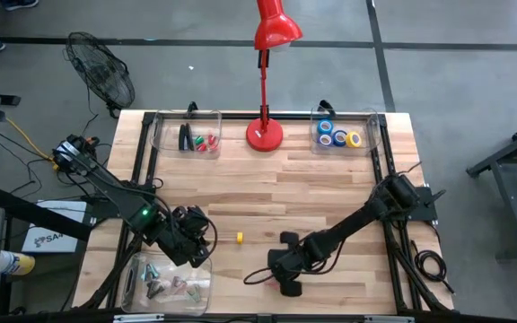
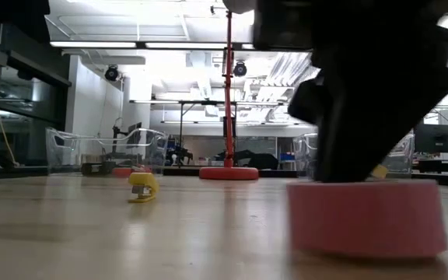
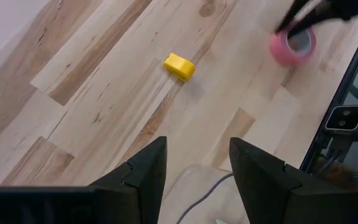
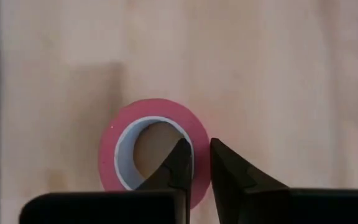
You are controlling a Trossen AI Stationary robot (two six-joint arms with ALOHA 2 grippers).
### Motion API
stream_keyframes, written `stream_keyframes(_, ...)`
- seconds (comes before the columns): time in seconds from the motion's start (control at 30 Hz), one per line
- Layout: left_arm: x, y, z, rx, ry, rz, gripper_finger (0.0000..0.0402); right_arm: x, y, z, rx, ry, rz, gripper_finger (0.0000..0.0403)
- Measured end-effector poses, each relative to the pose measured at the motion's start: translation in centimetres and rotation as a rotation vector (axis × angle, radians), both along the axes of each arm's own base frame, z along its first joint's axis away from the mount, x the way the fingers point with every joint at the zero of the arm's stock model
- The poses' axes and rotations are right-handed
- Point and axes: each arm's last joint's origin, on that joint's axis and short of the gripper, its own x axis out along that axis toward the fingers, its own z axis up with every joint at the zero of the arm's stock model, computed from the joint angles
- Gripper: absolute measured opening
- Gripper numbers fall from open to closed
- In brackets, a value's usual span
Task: Pick and place Stapler, Stapler remover, tape
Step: Put the pink tape into the top right transparent bin
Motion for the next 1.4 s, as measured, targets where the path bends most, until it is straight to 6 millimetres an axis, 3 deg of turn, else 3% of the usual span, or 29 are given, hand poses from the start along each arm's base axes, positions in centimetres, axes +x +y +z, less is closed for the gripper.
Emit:
stream_keyframes(0.3,0.5,0.0,0.3,0.056,-0.097,0.037,0.0172,-3.4,-6.1,6.0,-0.187,0.181,-0.174,0.0026)
stream_keyframes(0.57,0.6,0.1,0.4,0.083,-0.127,0.051,0.0172,-6.7,-15.3,11.8,-0.325,0.293,-0.34,0.0026)
stream_keyframes(0.73,0.6,0.1,0.5,0.083,-0.132,0.06,0.0172,-9.2,-21.7,14.3,-0.388,0.355,-0.42,0.0026)
stream_keyframes(1.03,1.0,-0.1,0.8,0.081,-0.203,0.095,0.0172,-12.9,-31.5,15.4,-0.44,0.484,-0.404,0.0026)
stream_keyframes(1.23,1.3,-0.1,1.1,0.09,-0.271,0.145,0.0172,-14.6,-36.3,15.3,-0.518,0.488,-0.381,0.0026)
stream_keyframes(1.4,1.4,-0.1,1.3,0.074,-0.318,0.202,0.0172,-16.3,-39.6,15.0,-0.525,0.447,-0.504,0.0026)
